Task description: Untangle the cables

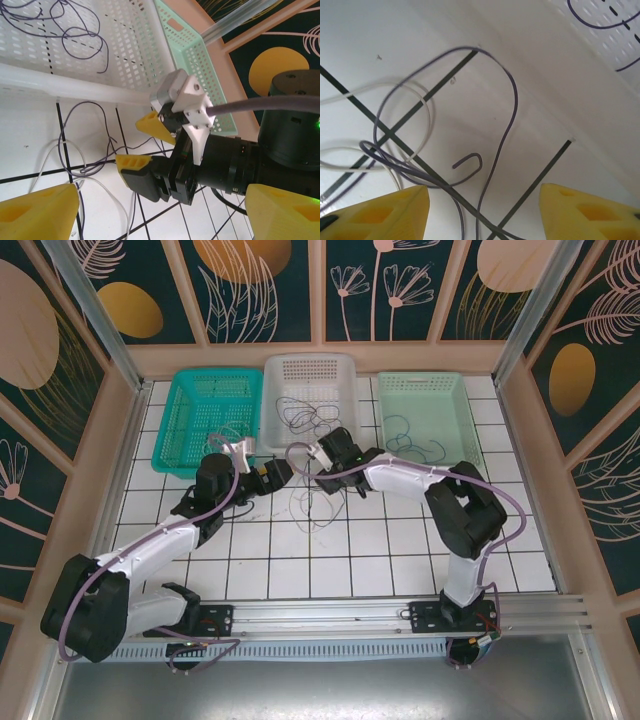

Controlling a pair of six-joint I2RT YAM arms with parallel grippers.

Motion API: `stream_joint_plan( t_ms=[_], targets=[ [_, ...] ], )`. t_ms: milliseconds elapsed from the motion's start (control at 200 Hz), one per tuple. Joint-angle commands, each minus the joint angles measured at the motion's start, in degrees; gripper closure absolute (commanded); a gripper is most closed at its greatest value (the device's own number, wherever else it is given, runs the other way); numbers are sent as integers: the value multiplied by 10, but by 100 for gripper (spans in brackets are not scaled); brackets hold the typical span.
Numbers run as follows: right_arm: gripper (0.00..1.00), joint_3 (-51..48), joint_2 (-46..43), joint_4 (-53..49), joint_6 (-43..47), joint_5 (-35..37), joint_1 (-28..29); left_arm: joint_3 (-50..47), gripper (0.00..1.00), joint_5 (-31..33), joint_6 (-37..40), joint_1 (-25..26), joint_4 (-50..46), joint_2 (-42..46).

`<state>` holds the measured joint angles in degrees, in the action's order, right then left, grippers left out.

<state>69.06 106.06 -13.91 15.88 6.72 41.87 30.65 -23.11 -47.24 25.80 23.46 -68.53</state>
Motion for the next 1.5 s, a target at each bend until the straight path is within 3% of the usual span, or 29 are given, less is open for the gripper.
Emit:
stream_joint_plan(
  t_ms=[0,245,380,515,1006,1221,1491],
  targets=[
    [46,26,12,15,15,-24,-1,0,14,-11,-7,-5,18,-5],
    [71,25,18,13,9,-28,2,-5,14,-8,-8,-6,19,1],
    [89,9,-17,29,-5,-37,3,-5,14,-6,-7,-7,17,3],
    [99,-14,-62,33,-16,-56,3,-5,14,-4,-7,-7,17,3],
    [100,-55,-296,33,-63,-90,-25,10,14,-11,20,-7,26,16],
    [100,24,-380,29,-92,-124,-51,16,13,-9,42,-7,19,23],
    [100,188,-371,-23,-115,-148,-53,11,14,-17,35,-7,42,16]
  ],
)
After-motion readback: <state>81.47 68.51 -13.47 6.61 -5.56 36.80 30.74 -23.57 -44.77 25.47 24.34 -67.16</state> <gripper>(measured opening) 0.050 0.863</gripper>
